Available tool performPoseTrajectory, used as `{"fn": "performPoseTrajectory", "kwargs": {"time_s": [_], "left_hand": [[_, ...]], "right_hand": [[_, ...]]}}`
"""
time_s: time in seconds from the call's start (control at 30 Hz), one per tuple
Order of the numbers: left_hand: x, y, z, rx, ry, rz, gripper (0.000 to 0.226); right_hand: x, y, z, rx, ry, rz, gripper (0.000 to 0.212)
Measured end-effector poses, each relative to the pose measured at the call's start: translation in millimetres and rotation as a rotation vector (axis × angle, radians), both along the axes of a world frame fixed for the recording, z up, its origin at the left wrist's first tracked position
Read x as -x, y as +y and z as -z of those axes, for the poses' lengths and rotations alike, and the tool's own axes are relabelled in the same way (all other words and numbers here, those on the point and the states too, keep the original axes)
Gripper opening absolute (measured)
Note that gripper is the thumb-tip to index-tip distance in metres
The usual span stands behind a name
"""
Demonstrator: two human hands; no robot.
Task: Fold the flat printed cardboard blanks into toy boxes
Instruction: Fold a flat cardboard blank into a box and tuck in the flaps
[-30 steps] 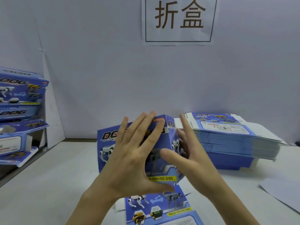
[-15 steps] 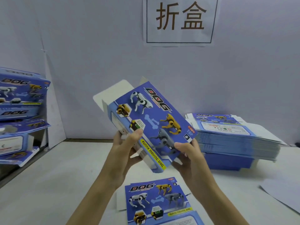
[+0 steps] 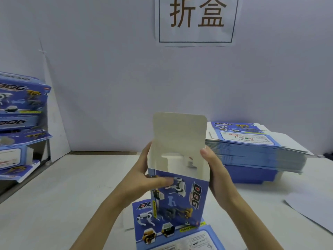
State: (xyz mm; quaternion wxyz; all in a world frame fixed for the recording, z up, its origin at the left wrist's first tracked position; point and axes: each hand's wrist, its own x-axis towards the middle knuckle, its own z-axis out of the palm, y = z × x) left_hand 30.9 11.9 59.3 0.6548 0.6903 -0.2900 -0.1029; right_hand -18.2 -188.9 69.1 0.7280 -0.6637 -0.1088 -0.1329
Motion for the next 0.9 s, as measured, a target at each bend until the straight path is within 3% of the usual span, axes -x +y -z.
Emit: {"fn": "performPoseTrajectory", "kwargs": {"time_s": [0.23, 0.3, 0.53, 0.6, 0.67, 0.73, 0.8, 0.9], "left_hand": [[-2, -12, 8, 0.041, -0.015, -0.123, 0.077], [-4, -11, 10, 0.057, -0.013, -0.134, 0.074], [-6, -20, 21, 0.064, -0.055, -0.251, 0.086], [-5, -17, 19, 0.025, -0.081, -0.272, 0.088], [-4, -11, 12, -0.139, -0.194, -0.292, 0.105], [0, -3, 5, -0.269, -0.377, -0.318, 0.110], [3, 4, -2, -0.246, -0.532, -0.335, 0.089], [3, 10, -10, -0.263, -0.659, -0.329, 0.061]], "right_hand": [[-14, -27, 15, -0.339, 0.059, -0.089, 0.031], [-16, -29, 25, -0.415, 0.081, -0.113, 0.032], [-19, -20, 51, -0.067, 0.304, -0.152, 0.046], [-21, -24, 45, -0.055, 0.296, -0.034, 0.054], [-20, -30, 37, -0.074, 0.119, 0.287, 0.045], [-13, -34, 27, -0.052, -0.194, 0.541, 0.030], [-6, -34, 20, 0.096, -0.409, 0.566, 0.028], [-1, -31, 16, 0.464, -0.466, 0.443, 0.025]]}}
